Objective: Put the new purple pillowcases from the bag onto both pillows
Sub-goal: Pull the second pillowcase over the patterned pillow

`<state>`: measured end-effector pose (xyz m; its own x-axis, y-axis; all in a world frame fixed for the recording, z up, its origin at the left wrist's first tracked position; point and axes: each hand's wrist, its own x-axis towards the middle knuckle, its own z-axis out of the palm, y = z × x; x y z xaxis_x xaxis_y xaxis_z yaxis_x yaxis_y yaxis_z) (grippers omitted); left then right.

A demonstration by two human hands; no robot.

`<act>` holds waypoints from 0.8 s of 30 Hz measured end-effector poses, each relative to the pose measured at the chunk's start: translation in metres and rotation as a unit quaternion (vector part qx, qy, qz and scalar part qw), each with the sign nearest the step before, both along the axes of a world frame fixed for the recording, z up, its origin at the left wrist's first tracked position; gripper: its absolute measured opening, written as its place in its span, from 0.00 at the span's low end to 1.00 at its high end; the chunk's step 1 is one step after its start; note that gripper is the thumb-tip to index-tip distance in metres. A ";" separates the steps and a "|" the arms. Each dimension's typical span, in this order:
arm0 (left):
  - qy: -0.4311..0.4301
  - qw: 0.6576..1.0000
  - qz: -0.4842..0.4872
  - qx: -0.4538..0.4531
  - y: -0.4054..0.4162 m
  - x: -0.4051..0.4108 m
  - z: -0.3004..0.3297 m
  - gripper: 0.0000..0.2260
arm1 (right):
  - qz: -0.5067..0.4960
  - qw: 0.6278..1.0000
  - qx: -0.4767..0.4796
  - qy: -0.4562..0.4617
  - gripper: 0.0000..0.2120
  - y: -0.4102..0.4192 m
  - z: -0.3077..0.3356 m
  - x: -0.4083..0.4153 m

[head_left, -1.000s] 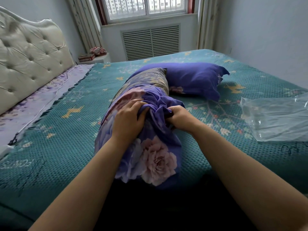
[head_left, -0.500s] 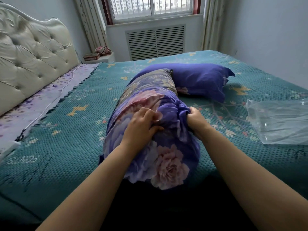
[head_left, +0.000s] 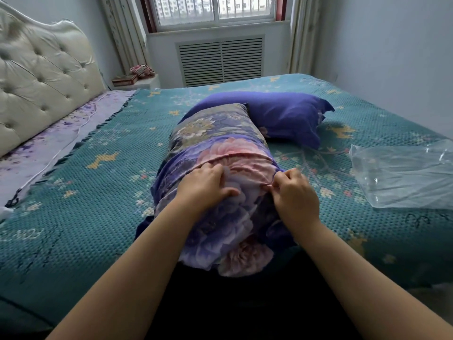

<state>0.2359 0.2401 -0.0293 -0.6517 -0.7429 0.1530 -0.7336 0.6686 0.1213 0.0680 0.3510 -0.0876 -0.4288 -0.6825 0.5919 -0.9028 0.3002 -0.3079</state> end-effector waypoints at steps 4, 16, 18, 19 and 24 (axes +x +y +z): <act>-0.047 0.999 0.022 0.016 0.000 0.026 -0.017 0.27 | -0.056 0.995 -0.044 -0.075 0.08 0.004 0.019 -0.008; 0.033 0.999 -0.017 -0.034 0.018 0.032 -0.005 0.05 | -0.014 0.955 0.230 -0.190 0.29 0.017 0.020 0.017; 0.089 0.995 -0.005 -0.048 0.022 0.027 0.001 0.05 | 0.050 0.949 0.195 -0.244 0.29 0.015 0.013 0.033; 0.121 0.992 0.001 -0.040 0.023 0.024 0.003 0.06 | 0.075 0.949 0.180 -0.246 0.26 0.013 0.009 0.042; 0.241 0.966 0.023 0.090 0.011 0.008 -0.004 0.04 | 0.027 0.973 0.038 -0.226 0.14 0.005 -0.002 0.055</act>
<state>0.2441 0.2513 -0.0337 -0.5027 -0.8118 0.2972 -0.5908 0.5736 0.5674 0.1229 0.3559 -0.0901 -0.5963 -0.7450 0.2991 -0.6957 0.2935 -0.6557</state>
